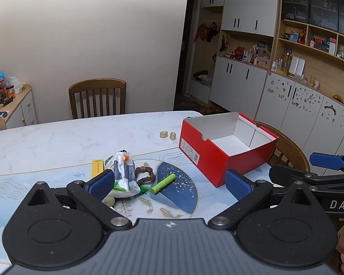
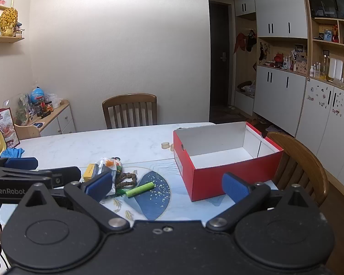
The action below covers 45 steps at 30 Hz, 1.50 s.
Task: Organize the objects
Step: 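Move both tools toward the clutter on the blue placemat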
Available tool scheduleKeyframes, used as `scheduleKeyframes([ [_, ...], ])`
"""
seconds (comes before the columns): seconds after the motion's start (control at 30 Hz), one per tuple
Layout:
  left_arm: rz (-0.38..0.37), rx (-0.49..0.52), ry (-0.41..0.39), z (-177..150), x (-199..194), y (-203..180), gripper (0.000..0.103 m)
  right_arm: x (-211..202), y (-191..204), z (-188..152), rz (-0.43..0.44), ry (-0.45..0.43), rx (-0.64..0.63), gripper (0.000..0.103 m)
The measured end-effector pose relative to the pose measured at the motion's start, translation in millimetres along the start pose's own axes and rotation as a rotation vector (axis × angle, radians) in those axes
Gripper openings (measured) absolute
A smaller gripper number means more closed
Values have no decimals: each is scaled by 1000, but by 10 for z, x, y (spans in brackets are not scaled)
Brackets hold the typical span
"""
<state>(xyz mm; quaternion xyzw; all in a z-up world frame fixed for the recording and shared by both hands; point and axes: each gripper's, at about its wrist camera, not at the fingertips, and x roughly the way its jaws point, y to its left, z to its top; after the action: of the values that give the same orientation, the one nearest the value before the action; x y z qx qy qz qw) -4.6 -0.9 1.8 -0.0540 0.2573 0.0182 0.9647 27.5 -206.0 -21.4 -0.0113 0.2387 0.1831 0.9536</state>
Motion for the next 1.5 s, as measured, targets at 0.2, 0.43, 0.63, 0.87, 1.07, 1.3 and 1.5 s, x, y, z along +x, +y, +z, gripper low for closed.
scheduleKeyframes([
  [0.2,2,3,-2,-2,-8,10,103,3,4,-3,-1,0,-1,102],
  [0.43,-11,-24,5,32,2,93,103,16,34,9,-1,-1,-5,102],
  [0.63,-38,-69,31,64,31,209,103,43,68,14,-1,-1,-15,102],
  [0.87,-17,-99,30,54,64,336,103,109,150,53,-3,-6,-26,102],
  [1.07,-4,-124,33,66,111,495,103,136,175,67,-4,-7,-29,102],
  [1.3,45,-143,54,30,210,669,103,273,206,85,19,31,-36,101],
  [1.5,83,-152,67,-24,336,880,103,487,255,100,48,62,-47,101],
])
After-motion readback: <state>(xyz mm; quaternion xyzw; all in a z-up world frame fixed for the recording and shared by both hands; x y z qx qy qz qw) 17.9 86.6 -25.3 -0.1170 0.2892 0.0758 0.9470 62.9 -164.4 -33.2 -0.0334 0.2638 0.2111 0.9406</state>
